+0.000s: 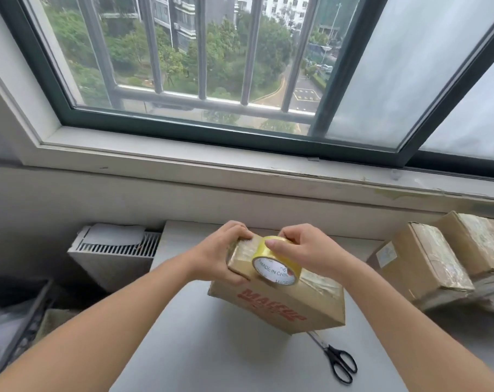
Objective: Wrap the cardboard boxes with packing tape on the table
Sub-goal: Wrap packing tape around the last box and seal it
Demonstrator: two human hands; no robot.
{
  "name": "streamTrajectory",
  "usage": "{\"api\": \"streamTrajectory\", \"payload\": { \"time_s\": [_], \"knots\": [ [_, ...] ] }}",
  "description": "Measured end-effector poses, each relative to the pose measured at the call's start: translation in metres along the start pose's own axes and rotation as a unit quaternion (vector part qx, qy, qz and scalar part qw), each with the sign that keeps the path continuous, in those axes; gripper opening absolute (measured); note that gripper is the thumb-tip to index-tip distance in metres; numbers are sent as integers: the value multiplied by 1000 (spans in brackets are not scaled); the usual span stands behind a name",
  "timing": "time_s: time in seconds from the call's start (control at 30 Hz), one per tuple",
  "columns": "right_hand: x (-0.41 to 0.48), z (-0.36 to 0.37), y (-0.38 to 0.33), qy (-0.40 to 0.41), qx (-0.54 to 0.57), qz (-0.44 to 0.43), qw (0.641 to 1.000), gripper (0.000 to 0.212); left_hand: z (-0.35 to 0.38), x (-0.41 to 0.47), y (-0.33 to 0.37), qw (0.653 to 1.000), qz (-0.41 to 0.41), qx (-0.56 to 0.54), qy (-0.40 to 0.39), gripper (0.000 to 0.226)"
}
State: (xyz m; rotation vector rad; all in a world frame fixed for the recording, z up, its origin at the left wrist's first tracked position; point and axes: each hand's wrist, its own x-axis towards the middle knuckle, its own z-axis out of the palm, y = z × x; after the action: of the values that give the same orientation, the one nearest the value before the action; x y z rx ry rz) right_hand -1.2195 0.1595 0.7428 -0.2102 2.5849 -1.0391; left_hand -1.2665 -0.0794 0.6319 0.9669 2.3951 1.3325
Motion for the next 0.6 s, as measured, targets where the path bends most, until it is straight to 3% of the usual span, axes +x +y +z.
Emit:
{"api": "streamTrajectory", "payload": {
  "time_s": [0.13, 0.27, 0.6],
  "knots": [
    [-1, -7, 17, -32, -59, 36, 997, 58, -7, -31, -32, 996, -81, -43, 10, 88],
    [-13, -31, 50, -12, -86, 77, 993, 61, -25, -62, -63, 986, -152, -60, 25, 92],
    [-14, -19, 92, -11, -166, 95, 982, 57, -36, -62, -78, 984, -174, -34, 14, 98]
  ]
}}
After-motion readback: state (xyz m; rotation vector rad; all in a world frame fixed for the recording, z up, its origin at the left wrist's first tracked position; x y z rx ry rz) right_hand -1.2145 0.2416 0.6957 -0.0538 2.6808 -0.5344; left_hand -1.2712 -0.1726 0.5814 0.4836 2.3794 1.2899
